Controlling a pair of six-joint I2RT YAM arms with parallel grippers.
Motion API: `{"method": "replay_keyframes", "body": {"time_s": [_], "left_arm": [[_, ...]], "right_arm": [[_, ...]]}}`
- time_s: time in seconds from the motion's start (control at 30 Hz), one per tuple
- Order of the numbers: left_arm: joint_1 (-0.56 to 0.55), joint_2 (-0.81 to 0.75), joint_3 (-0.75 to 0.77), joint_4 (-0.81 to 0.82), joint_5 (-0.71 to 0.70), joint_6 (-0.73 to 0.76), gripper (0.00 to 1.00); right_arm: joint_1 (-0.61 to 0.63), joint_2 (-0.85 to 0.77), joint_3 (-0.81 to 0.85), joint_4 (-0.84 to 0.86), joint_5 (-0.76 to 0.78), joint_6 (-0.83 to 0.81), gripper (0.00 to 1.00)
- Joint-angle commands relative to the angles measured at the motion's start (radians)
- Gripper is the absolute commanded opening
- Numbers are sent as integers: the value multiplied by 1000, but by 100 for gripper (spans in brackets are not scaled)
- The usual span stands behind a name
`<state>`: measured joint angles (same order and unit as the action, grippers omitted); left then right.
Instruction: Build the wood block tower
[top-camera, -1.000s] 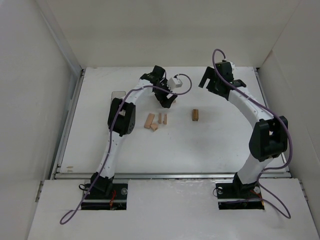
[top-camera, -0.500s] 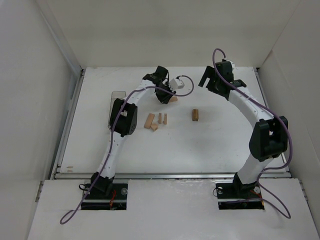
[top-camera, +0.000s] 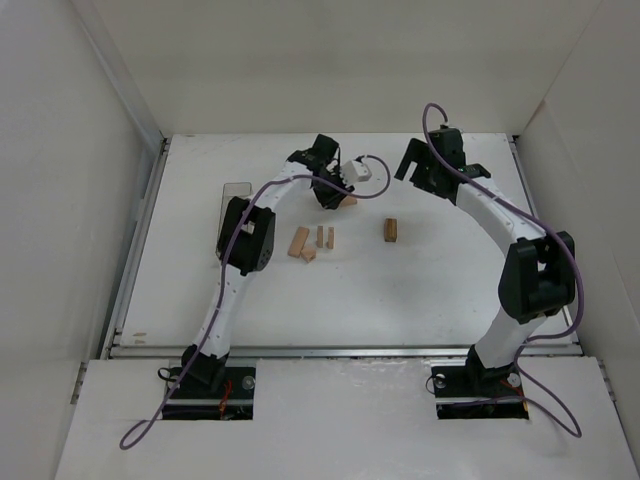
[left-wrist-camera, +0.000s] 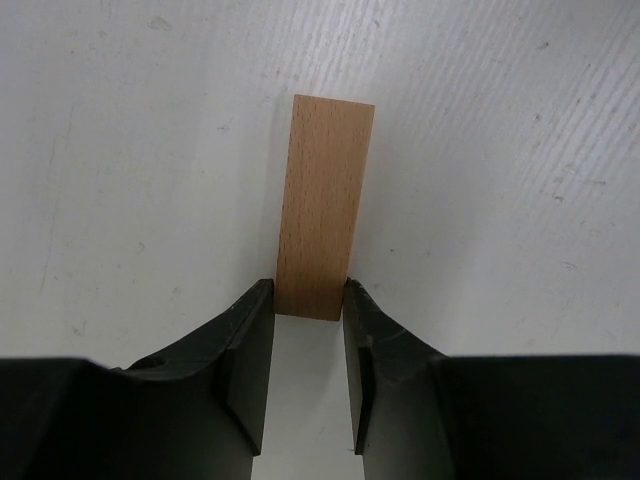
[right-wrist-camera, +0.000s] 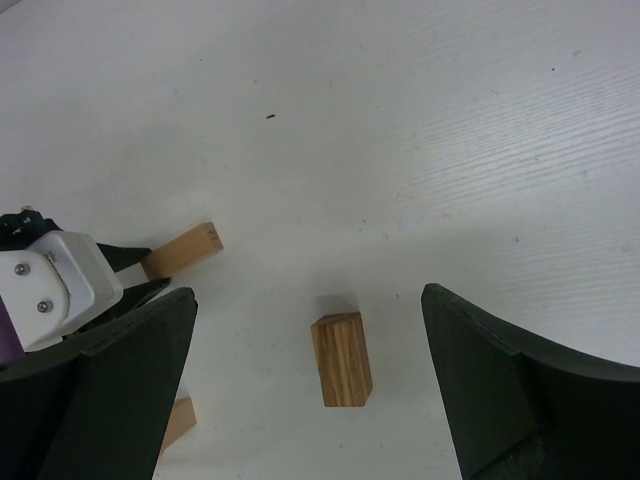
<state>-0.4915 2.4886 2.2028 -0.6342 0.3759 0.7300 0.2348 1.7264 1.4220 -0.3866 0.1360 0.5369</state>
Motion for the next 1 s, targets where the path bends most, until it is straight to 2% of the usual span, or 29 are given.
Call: {"method": "replay_keyframes", "body": {"time_s": [0.0, 0.2, 0.37, 0.47, 0.57, 0.7, 0.9, 0.97], "left_arm": [[-4, -111, -61, 20, 6, 26, 0], [-4, -237, -155, 128, 26, 26, 0], [-13, -278, -169, 128, 46, 37, 0], [-13, -306, -169, 94, 57, 46, 0], [-13, -342, -169, 51, 93, 72, 0], [-13, -393, -169, 4, 149, 106, 0], [-33, -436, -160, -54, 179, 124, 0], [-42, -436, -160, -65, 179, 124, 0]], "right_arm": [[-6, -54, 2, 60, -30, -12, 100], [-15, -34, 2, 101, -182, -22, 99], [-26, -13, 2, 138, -277, -46, 97], [-52, -43, -40, 185, -326, -46, 97], [-77, -63, -64, 248, -444, -46, 96], [-91, -53, -54, 267, -605, -66, 86], [-71, -53, -63, 344, -754, -77, 85], [-60, -25, -52, 344, -791, -68, 81]]}}
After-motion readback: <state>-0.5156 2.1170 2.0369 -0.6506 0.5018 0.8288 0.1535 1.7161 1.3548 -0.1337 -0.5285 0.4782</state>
